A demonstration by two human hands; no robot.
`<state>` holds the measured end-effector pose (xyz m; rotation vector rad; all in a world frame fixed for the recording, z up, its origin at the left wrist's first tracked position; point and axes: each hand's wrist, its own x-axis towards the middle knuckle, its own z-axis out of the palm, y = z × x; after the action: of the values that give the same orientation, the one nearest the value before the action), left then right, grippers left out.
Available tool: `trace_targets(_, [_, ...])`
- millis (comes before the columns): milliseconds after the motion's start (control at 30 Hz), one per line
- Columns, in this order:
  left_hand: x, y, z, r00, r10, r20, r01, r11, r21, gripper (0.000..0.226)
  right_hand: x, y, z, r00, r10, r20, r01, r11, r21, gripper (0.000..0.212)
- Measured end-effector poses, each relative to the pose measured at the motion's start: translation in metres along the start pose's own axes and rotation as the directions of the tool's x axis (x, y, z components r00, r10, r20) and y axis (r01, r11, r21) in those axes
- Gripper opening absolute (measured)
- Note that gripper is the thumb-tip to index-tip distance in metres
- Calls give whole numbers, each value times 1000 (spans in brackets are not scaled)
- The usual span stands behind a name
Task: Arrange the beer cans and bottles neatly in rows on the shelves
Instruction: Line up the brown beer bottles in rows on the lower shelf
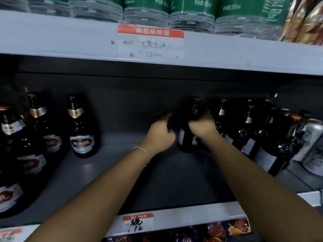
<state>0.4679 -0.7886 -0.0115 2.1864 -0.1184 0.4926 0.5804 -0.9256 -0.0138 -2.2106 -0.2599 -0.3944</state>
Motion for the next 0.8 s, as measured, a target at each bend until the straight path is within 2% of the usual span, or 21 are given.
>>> trace_targets(67, [0,-2,4,1000,-20,-6,20,1000,6,57,8,4,3,998,28,50,-25,999,-48,63])
trace_targets(233, [-1,-20,10,993,-116,-5,116,992,50,69,14,7,5,1000,-21,6,22,984,-177,55])
trace_targets(467, [-9,-45,18,970,-231,73,231,973,16,77,-20,-13,9,987,-113,-114,122,990,76,25])
trace_targets(567, [-18,-51,17,970,-225,95,229,973,-33,87,-36,-31,16,983,-149,-111,157,985,68,26])
trace_targets(700, [-38,-56,8,977,-187,101,204,960,-193,73,-51,-59,27,989,-128,-73,134,987,88,30])
trace_targets(800, [-54,-62,-5,975,-218,37,220,945,-240,78,-64,-80,36,992,-120,-28,122,985,119,31])
